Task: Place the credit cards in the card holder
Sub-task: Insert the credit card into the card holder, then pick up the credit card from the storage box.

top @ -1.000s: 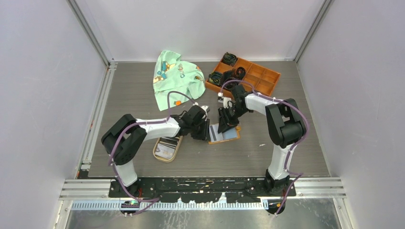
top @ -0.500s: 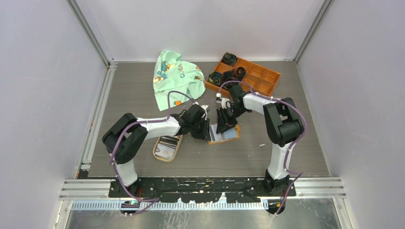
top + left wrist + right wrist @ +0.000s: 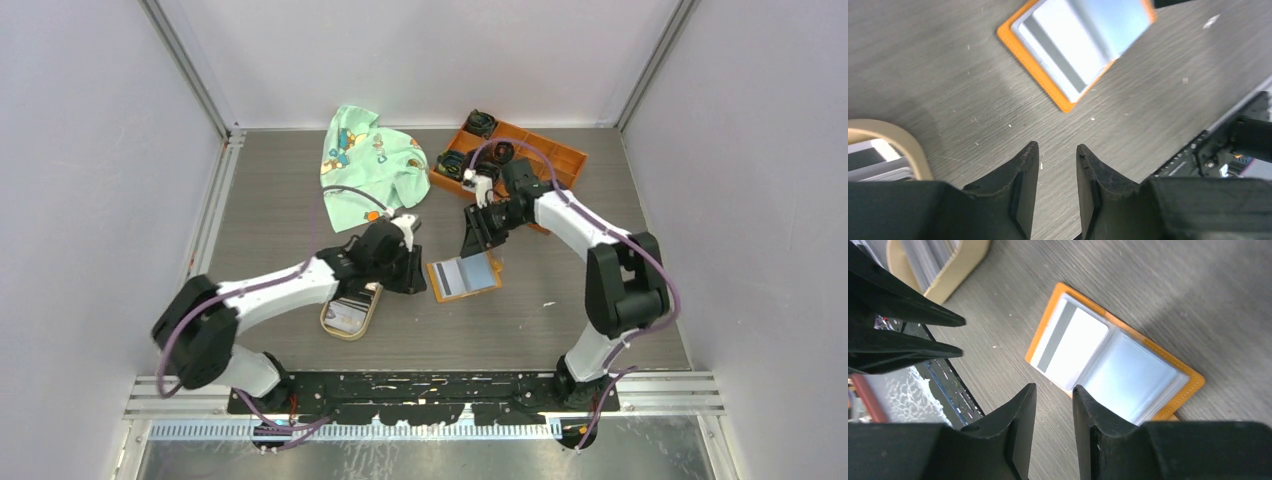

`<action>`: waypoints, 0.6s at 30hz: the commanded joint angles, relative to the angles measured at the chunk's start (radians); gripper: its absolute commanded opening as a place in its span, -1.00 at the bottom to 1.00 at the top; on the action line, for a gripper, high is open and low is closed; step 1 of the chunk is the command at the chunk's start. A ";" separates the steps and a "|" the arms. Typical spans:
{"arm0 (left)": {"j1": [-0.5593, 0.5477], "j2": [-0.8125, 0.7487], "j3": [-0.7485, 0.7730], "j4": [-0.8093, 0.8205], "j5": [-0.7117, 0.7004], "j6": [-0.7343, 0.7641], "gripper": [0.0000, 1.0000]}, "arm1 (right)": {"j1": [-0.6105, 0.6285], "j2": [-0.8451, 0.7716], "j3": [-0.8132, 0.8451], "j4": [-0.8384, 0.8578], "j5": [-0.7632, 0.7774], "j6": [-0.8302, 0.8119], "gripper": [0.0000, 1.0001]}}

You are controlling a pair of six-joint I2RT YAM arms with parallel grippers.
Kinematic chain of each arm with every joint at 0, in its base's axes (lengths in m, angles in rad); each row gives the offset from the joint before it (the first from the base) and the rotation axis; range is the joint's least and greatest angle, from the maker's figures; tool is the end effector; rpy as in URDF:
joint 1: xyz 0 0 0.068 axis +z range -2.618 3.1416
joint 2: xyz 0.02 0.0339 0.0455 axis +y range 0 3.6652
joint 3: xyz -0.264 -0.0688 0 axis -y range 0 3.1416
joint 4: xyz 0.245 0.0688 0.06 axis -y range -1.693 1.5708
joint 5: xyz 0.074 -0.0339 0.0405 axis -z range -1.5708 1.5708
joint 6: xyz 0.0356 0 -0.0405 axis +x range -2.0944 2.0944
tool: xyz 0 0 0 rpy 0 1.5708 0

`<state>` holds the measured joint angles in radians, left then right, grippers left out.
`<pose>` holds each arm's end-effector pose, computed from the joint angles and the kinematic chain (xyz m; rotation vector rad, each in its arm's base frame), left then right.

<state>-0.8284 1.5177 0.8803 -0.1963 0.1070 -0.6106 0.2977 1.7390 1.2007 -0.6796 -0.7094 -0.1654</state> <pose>0.2082 -0.2326 0.1985 0.3299 2.5316 -0.7524 0.3185 0.1220 0.2049 -0.7828 2.5532 1.0162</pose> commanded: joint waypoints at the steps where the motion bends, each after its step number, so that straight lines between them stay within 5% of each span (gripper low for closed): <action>1: -0.001 -0.243 -0.035 -0.010 -0.074 0.106 -0.29 | 0.006 -0.158 0.023 0.053 0.011 -0.138 -0.22; 4: 0.004 -0.383 -0.083 -0.052 -0.162 0.151 -0.17 | 0.022 -0.243 0.024 0.133 0.033 -0.224 0.01; 5: 0.005 -0.433 -0.102 -0.066 -0.193 0.158 0.01 | 0.027 -0.258 0.033 0.157 0.023 -0.260 0.34; 6: 0.007 -0.482 -0.125 -0.081 -0.231 0.159 0.14 | 0.027 -0.249 0.064 0.167 -0.016 -0.280 0.90; 7: 0.008 -0.531 -0.146 -0.092 -0.281 0.160 0.27 | 0.026 -0.217 0.108 0.165 -0.047 -0.260 0.98; 11: 0.015 -0.732 -0.226 -0.168 -0.407 0.103 0.79 | 0.056 0.015 0.387 -0.058 -0.285 -0.250 0.99; 18: 0.022 -1.026 -0.339 -0.311 -0.492 -0.059 0.82 | 0.312 0.140 0.497 -0.008 -0.127 -0.197 0.99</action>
<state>-0.8108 0.6029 0.5758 -0.4053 -0.2813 -0.5602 0.4751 1.8282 1.6135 -0.6682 -0.8425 -0.3882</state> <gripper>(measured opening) 0.922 0.993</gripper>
